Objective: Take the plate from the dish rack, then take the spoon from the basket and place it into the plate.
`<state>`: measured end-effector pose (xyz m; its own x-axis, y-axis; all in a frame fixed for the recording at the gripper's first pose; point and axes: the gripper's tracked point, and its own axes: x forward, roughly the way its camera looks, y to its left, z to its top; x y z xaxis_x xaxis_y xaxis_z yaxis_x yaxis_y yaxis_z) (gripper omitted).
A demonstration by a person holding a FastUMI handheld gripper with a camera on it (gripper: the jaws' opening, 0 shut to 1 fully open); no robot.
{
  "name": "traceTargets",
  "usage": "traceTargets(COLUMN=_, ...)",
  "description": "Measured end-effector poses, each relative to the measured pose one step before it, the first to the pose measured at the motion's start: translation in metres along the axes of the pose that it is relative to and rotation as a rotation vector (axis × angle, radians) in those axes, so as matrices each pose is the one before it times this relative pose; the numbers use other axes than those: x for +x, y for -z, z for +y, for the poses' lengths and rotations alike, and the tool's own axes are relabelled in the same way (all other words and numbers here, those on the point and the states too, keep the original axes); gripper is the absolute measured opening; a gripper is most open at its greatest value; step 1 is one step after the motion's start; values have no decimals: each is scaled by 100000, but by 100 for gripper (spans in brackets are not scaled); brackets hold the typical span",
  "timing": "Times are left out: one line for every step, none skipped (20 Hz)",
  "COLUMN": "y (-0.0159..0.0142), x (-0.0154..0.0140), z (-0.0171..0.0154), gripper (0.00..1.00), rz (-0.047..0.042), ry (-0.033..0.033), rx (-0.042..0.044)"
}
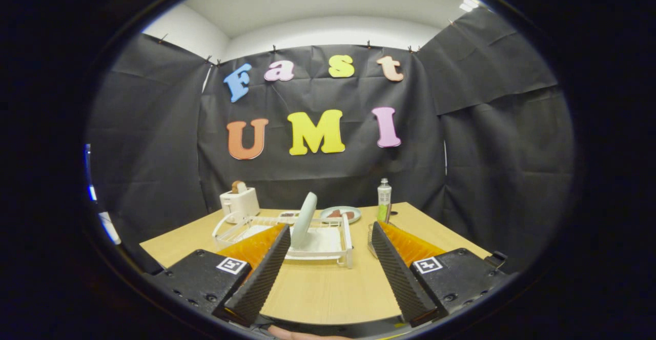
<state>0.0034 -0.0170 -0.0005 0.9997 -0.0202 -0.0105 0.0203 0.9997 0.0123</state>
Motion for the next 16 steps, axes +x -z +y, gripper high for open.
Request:
traceTargets(y=2, x=90, z=-133, gripper=100, rz=133, ry=260, rx=85)
traceTargets(y=-20, x=74, z=-118, gripper=100, rz=129, ry=324, rx=53)
traceTargets(y=154, x=269, z=-186, gripper=100, rz=166, ry=394, rx=60)
traceTargets(y=92, x=144, z=-84, gripper=100, rz=580, ry=132, rx=-118)
traceTargets(y=228, x=168, z=76, gripper=100, rz=487, ry=-163, rx=-71)
traceTargets(y=-6, x=136, z=106, gripper=100, rz=354, ry=-137, rx=-234)
traceTargets(y=-121, x=279, z=-24, gripper=100, rz=18, ry=59, rx=-346)
traceTargets(y=-325, x=369, z=58, gripper=100, rz=-331, ry=43, rx=-143)
traceTargets(y=-420, x=457, z=294, gripper=100, rz=-37, ry=-792, rx=-591)
traceTargets(y=-254, x=600, z=249, gripper=100, rz=724, ry=-533, rx=-759)
traceTargets(y=-298, x=615, z=162, gripper=100, rz=1521, ry=-677, rx=-891)
traceTargets(y=-556, x=617, z=373, gripper=100, rz=1254, ry=-1183, rx=-656)
traceTargets(y=-670, x=694, z=278, gripper=100, rz=1534, ry=-1055, rx=-602)
traceTargets(y=-738, x=857, z=347, gripper=100, rz=1110, ry=-1599, rx=-796)
traceTargets(y=-522, x=900, z=299, gripper=100, rz=2220, ry=-972, rx=-699)
traceTargets(y=-627, x=951, z=354, gripper=100, rz=1445, ry=-1594, rx=-685)
